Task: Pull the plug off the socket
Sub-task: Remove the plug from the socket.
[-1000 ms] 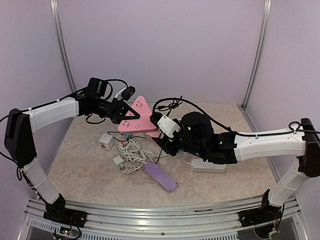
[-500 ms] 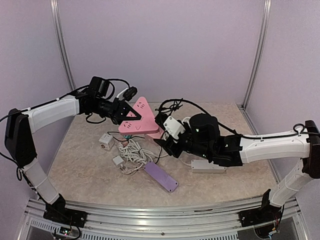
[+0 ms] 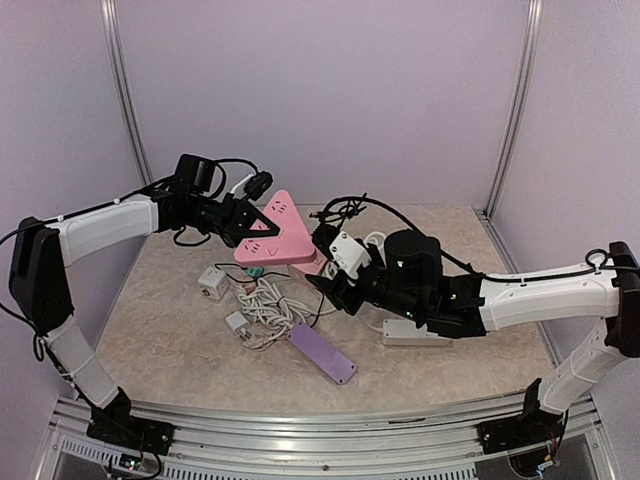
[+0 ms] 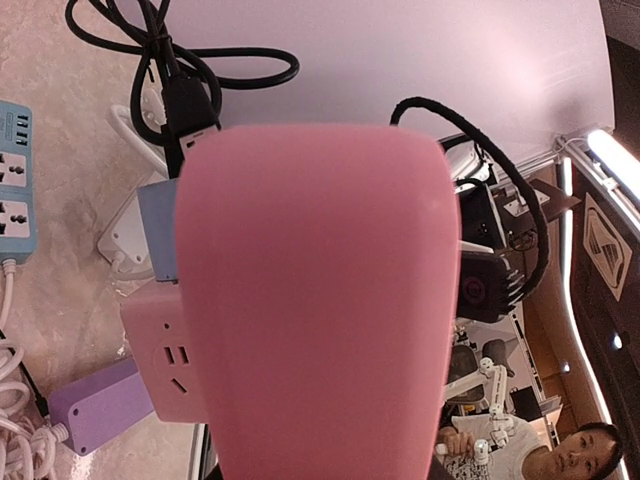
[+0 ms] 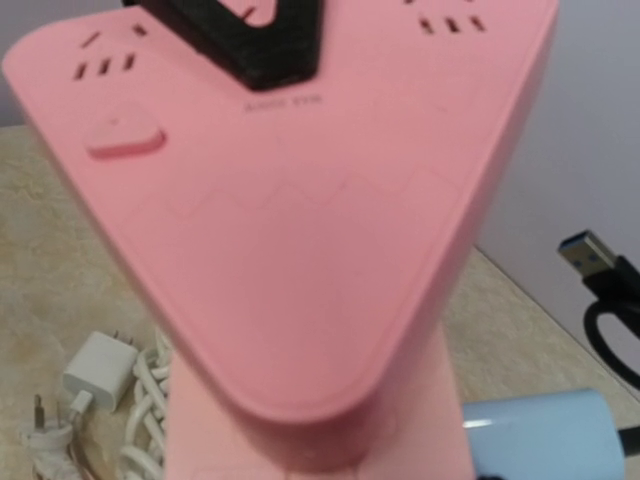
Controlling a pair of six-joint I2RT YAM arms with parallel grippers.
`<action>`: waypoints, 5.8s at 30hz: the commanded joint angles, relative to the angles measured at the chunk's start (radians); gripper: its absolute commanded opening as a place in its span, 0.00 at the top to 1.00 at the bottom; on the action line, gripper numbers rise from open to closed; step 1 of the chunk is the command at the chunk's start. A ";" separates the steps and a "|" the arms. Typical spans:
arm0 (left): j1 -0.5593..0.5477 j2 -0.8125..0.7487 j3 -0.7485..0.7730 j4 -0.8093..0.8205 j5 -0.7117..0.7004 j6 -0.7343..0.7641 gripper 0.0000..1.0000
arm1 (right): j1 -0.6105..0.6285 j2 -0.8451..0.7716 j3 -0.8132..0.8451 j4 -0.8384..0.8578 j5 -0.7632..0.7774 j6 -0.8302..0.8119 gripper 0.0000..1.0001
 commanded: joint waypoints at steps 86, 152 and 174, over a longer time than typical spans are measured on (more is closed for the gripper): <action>-0.041 -0.073 0.073 -0.159 -0.003 0.218 1.00 | -0.032 -0.043 -0.051 0.152 0.031 0.051 1.00; 0.019 -0.077 0.108 -0.288 -0.362 0.249 1.00 | -0.068 -0.050 -0.039 0.104 -0.069 0.081 1.00; 0.009 -0.049 0.124 -0.314 -0.238 0.270 1.00 | -0.040 -0.035 -0.039 0.118 -0.011 0.059 1.00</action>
